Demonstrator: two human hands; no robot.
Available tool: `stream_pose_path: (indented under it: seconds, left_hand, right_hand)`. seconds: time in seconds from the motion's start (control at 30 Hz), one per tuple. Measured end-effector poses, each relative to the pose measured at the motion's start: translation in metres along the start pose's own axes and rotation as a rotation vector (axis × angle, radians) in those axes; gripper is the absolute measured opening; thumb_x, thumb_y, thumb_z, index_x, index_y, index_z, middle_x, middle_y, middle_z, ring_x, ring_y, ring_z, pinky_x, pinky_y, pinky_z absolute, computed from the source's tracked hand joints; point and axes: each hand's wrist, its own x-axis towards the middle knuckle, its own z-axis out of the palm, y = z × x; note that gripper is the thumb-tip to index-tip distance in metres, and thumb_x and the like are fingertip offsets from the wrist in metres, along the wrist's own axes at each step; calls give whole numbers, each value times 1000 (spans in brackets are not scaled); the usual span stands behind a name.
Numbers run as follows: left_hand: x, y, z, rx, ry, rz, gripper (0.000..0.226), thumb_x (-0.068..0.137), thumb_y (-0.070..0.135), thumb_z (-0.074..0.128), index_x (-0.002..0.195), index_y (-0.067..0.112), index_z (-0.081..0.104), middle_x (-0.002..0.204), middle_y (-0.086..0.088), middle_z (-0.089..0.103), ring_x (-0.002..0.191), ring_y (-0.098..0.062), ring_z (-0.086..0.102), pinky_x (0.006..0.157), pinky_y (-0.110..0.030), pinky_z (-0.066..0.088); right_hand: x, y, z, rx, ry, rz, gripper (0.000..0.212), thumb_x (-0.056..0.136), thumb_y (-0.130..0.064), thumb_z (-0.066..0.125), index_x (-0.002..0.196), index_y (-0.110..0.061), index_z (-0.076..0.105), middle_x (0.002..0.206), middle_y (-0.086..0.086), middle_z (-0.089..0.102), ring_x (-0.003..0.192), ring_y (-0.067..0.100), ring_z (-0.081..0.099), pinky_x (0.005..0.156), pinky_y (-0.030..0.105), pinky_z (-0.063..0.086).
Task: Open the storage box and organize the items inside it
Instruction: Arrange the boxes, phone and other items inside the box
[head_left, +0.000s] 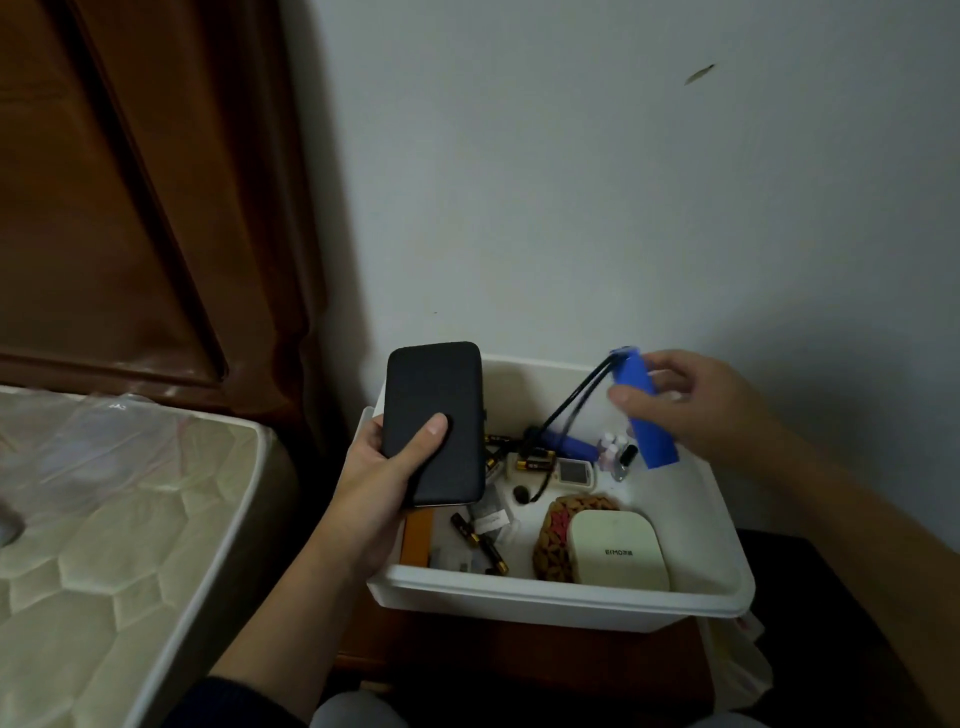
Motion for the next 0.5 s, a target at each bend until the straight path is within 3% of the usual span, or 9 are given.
stream_pose_path:
  seconds: [0.1, 0.17, 0.33, 0.5]
  left_hand:
    - [1, 0, 0, -14, 9, -5, 61, 81, 24, 82, 137, 14, 58, 124, -11, 76, 111, -29, 76, 83, -42, 66]
    - [1, 0, 0, -7, 11, -7, 62, 81, 25, 82, 137, 15, 58, 124, -11, 76, 111, -29, 76, 88, -45, 64]
    - [1, -1, -1, 9, 8, -8, 64, 81, 26, 83, 139, 15, 57, 122, -9, 77, 110, -28, 76, 87, -45, 64]
    - [2, -1, -1, 1, 4, -10, 64, 80, 27, 83, 138, 15, 58, 124, -9, 76, 112, -28, 76, 84, -42, 65]
  right_hand:
    - [8, 24, -6, 278, -82, 285, 41, 87, -51, 71, 109, -16, 75, 92, 6, 81, 77, 27, 80, 63, 40, 66]
    - [10, 37, -8, 378, -219, 408, 39, 89, -28, 76, 118, -3, 72, 100, 18, 80, 83, 35, 79, 69, 48, 67]
    - [7, 57, -5, 346, -687, 555, 62, 87, -32, 87, 134, 1, 61, 124, 24, 73, 95, 43, 75, 77, 49, 62]
    - [8, 60, 5, 215, -883, 599, 61, 88, -35, 87, 134, -3, 63, 131, 25, 70, 106, 43, 74, 84, 50, 62]
